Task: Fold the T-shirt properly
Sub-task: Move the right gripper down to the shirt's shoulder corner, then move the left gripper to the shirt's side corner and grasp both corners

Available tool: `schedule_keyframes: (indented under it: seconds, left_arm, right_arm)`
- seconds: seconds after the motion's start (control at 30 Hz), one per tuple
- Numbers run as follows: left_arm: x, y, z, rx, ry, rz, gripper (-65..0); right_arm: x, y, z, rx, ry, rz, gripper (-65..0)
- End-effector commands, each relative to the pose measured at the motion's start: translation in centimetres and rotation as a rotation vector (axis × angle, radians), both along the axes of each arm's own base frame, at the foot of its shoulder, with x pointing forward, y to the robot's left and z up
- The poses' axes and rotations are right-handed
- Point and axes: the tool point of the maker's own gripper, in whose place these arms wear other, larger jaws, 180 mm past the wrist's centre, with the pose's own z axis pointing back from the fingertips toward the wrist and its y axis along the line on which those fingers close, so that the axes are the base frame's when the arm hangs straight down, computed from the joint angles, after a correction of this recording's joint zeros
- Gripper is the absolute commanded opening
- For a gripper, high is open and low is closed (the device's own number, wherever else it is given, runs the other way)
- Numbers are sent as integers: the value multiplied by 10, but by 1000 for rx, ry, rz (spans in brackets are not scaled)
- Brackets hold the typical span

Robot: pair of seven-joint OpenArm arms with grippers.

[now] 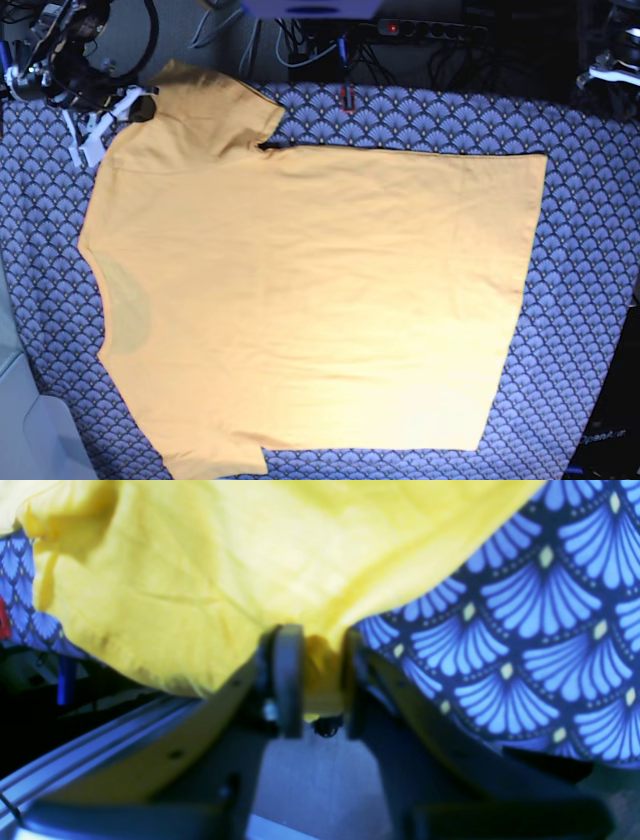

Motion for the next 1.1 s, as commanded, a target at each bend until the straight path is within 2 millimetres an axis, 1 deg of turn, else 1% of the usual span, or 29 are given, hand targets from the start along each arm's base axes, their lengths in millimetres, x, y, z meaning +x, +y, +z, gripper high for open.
schedule_keyframes:
  seconds: [0.0,0.07,0.13,0.23,0.43,0.57,0.6,0.63,0.77,0.8,0.83,0.9,1.07]
  left_arm:
    - [6,3,11,26,-35,-8,-650]
    - [11,4,13,27,-52,-1,-650]
    - [15,5,12,24,-57,-1,-650]
    - [21,0,4,-17,-15,-9,-650]
    - [48,-12,-5,-109,36,-27,-650]
    - [66,-18,-1,-145,25,-38,-650]
    - [70,-19,-1,-154,22,-39,-637]
    - [72,-19,-3,-167,25,-36,-606]
    - [78,-20,-12,-210,20,-14,-392]
    - [78,-20,-16,-219,20,-6,-351]
    - [78,-20,-20,-228,26,-3,-331]
    - [83,-18,-27,-259,24,9,-337]
    - [90,-10,-53,-330,42,59,-396]
  right_arm:
    - [-11,3,-4,-1,42,23,-598]
    - [-10,2,-4,-3,42,21,-650]
    - [-10,1,-4,-6,40,22,-650]
    - [-10,0,-3,-7,40,23,-650]
    - [-8,2,-3,-6,37,27,-650]
    - [-8,2,-3,-5,37,28,-650]
    - [-8,2,-3,-5,37,28,-650]
    - [-8,3,-3,-5,37,30,-650]
    - [-7,2,-3,-6,36,30,-650]
    - [-7,2,-3,-6,36,30,-650]
    - [-7,2,-3,-6,36,30,-650]
    - [-7,1,-3,-8,34,30,-650]
    - [-7,1,-3,-8,34,30,-650]
